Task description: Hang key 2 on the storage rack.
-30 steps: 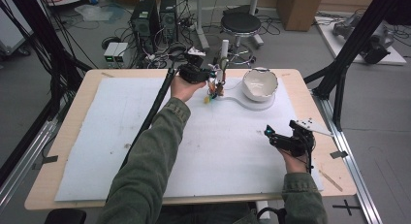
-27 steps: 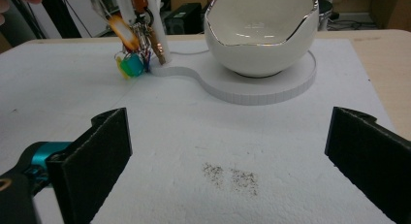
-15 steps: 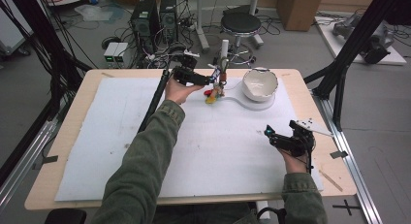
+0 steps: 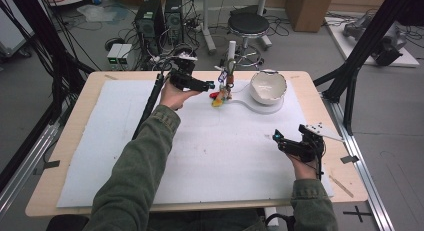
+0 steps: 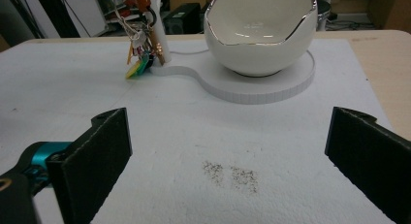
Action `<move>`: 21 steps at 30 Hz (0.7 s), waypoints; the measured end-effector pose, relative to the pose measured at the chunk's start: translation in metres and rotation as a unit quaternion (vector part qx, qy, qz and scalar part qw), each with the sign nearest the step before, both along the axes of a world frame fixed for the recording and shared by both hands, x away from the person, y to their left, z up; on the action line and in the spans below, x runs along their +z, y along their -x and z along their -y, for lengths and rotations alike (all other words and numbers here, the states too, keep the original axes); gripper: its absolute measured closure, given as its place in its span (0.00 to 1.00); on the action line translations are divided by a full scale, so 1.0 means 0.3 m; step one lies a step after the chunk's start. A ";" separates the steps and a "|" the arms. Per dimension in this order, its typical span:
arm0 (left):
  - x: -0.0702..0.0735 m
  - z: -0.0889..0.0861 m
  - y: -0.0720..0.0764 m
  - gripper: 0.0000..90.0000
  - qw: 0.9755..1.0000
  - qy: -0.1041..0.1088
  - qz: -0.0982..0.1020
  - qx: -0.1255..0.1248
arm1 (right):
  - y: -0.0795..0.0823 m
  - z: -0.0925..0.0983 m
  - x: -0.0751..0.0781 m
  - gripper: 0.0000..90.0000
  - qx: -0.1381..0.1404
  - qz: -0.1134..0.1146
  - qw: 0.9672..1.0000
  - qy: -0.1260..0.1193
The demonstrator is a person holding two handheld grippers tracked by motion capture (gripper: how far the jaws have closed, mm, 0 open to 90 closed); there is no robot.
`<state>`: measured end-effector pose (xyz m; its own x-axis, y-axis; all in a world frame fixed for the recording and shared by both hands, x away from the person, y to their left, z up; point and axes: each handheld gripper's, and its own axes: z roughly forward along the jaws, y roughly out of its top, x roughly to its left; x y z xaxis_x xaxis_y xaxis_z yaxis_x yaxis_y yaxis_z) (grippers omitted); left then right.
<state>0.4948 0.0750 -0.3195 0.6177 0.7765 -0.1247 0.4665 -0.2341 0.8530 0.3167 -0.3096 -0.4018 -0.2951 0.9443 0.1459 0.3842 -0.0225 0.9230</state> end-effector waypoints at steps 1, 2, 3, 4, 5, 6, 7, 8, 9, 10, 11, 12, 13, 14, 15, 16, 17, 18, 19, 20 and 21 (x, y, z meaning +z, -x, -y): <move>0.000 -0.007 0.003 0.02 1.000 0.002 0.001 0.002 | 0.000 0.002 0.000 0.02 0.000 0.001 1.000 0.002; -0.001 -0.018 0.007 0.02 1.000 0.001 0.002 -0.003 | 0.000 0.002 0.000 0.02 -0.001 0.002 1.000 0.002; -0.003 -0.025 0.011 0.02 1.000 0.000 0.003 -0.005 | 0.002 0.002 0.000 0.02 -0.001 0.001 1.000 0.000; -0.005 -0.030 0.015 0.02 1.000 0.000 0.005 -0.006 | 0.003 0.002 0.001 0.02 -0.003 0.000 1.000 0.000; -0.008 -0.040 0.021 0.02 1.000 -0.003 0.008 -0.010 | 0.005 0.002 0.001 0.02 -0.004 -0.002 1.000 -0.001; -0.011 -0.046 0.026 0.02 1.000 -0.001 0.012 -0.012 | 0.005 0.003 0.001 0.02 -0.004 -0.001 1.000 -0.001; -0.013 -0.052 0.029 0.02 1.000 -0.002 0.012 -0.013 | 0.004 0.005 0.000 0.02 -0.003 0.001 1.000 0.001; -0.015 -0.059 0.033 0.02 1.000 -0.002 0.013 -0.017 | 0.004 0.005 -0.001 0.02 -0.003 0.000 1.000 0.001; -0.018 -0.066 0.039 0.02 1.000 -0.003 0.014 -0.015 | 0.004 0.006 -0.001 0.02 -0.004 0.001 1.000 0.001; -0.019 -0.070 0.042 0.02 1.000 -0.003 0.013 -0.015 | 0.003 0.007 -0.001 0.02 -0.004 0.002 1.000 0.002; -0.022 -0.076 0.046 0.02 1.000 -0.004 0.014 -0.014 | 0.003 0.007 -0.001 0.02 -0.004 0.002 1.000 0.002; -0.023 -0.081 0.049 0.02 1.000 -0.005 0.015 -0.015 | 0.004 0.007 -0.001 0.02 -0.005 0.002 1.000 0.002; -0.024 -0.087 0.054 0.02 1.000 -0.005 0.014 -0.015 | 0.004 0.007 -0.001 0.02 -0.004 0.001 1.000 0.002; -0.025 -0.092 0.061 0.02 1.000 -0.002 0.014 -0.015 | 0.004 0.006 -0.001 0.02 -0.004 0.001 1.000 0.002; -0.026 -0.096 0.067 0.02 1.000 0.002 0.012 -0.016 | 0.004 0.005 -0.001 0.02 -0.004 -0.001 1.000 0.001; -0.026 -0.099 0.071 0.02 1.000 0.003 0.013 -0.018 | 0.004 0.005 -0.001 0.02 -0.004 -0.001 1.000 0.001; -0.027 -0.103 0.079 0.02 1.000 0.004 0.015 -0.018 | 0.004 0.005 -0.001 0.02 -0.003 0.000 1.000 0.002; -0.028 -0.108 0.086 0.02 1.000 0.004 0.015 -0.017 | 0.003 0.005 -0.001 0.02 -0.003 0.001 1.000 0.003; -0.029 -0.110 0.090 0.02 1.000 0.005 0.016 -0.018 | 0.003 0.005 -0.001 0.02 -0.003 0.000 1.000 0.003; -0.029 -0.114 0.095 0.02 1.000 0.002 0.015 -0.019 | 0.004 0.005 -0.002 0.02 -0.003 0.000 1.000 0.002; -0.030 -0.118 0.101 0.02 1.000 -0.001 0.016 -0.018 | 0.004 0.005 -0.001 0.02 -0.004 -0.001 1.000 0.001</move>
